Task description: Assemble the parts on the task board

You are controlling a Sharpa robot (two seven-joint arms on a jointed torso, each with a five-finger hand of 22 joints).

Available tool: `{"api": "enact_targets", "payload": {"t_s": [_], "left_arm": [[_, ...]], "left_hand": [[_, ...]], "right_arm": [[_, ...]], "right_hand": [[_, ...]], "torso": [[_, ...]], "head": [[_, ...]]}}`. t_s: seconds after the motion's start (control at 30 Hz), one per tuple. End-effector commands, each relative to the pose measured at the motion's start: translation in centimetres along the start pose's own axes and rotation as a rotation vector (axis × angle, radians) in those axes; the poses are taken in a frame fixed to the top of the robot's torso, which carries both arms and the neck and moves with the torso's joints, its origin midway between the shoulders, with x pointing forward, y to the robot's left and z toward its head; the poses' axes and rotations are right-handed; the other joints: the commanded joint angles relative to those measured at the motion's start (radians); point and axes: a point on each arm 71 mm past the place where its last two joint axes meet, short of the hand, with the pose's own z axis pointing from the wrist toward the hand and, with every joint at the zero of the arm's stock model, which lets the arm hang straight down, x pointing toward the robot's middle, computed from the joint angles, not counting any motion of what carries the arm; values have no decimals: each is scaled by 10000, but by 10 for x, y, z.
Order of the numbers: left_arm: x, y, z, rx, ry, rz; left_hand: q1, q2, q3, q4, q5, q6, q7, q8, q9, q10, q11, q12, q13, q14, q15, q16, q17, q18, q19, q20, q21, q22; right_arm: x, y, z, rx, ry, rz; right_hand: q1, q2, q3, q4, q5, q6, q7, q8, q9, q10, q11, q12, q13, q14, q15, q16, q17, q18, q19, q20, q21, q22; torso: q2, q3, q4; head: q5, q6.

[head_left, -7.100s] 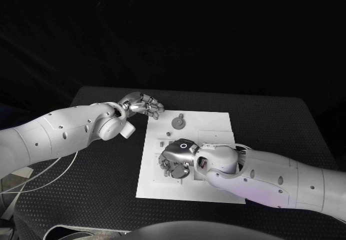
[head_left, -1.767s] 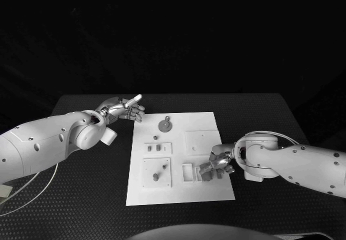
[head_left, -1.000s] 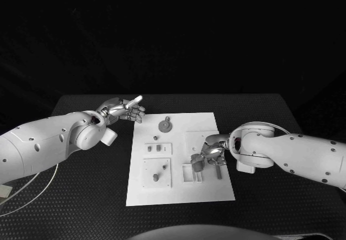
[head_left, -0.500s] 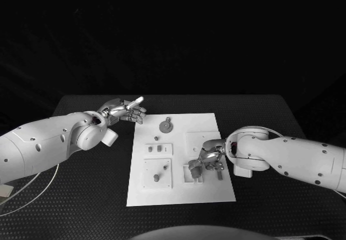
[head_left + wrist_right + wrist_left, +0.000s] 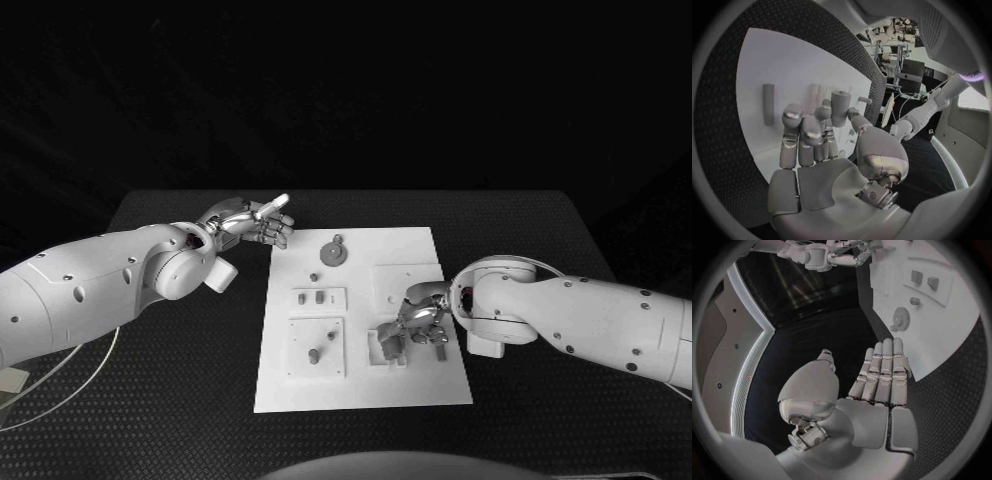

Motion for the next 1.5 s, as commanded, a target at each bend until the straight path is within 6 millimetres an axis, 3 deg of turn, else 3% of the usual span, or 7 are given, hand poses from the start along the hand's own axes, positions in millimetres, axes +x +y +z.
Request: {"api": "enact_targets", "payload": {"t_s": [0.03, 0.37, 0.87, 1.5], "left_arm": [[2, -1, 1, 58, 168, -107], [4, -2, 1, 63, 234, -119], [6, -2, 2, 47, 315, -133], [4, -2, 2, 29, 290, -129]], "left_hand": [[97, 32, -57, 16, -43, -49, 85, 48, -16, -38, -2, 2, -14, 71, -19, -51, 16, 152, -3, 14, -6, -11], [108, 37, -79, 17, -43, -47, 84, 50, -17, -37, -2, 3, -15, 71, -18, -59, 22, 152, -5, 15, -6, -12], [121, 47, -111, 17, -43, -52, 86, 48, -22, -43, 0, 1, -17, 67, -15, -72, 29, 150, -10, 17, -8, -14], [135, 64, -136, 17, -43, -55, 87, 48, -25, -45, 1, 1, -18, 66, -14, -83, 37, 150, -14, 18, -9, -16]], "right_arm": [[4, 1, 2, 10, 225, -207], [9, 0, 7, 35, 154, -251], [9, 3, 9, -52, 103, -331], [7, 2, 11, -13, -180, -179]], "right_hand": [[2, 56, 856, -840, 37, 15, 62, 12, 9, -1, 9, 29, 14, -52, -34, 28, -12, 446, 4, 35, 8, 139], [1, 35, 893, -865, 38, 6, 64, -1, 11, -12, 12, 24, 15, -55, -31, 19, -18, 446, -3, 37, 2, 139], [-55, 5, 925, -850, 37, -6, 74, -20, 14, -30, 21, 14, 14, -62, -24, 1, -30, 446, -12, 47, -13, 135], [-612, -97, 1084, -406, 37, 0, 79, -81, 45, -50, 25, -3, 11, -60, -20, -39, -62, 446, -1, 46, -75, 116]], "torso": [[3, 4, -5], [8, 19, -15], [5, 6, -4], [2, 14, -15]], "head": [[7, -16], [30, -20], [28, -37], [12, -32]]}}
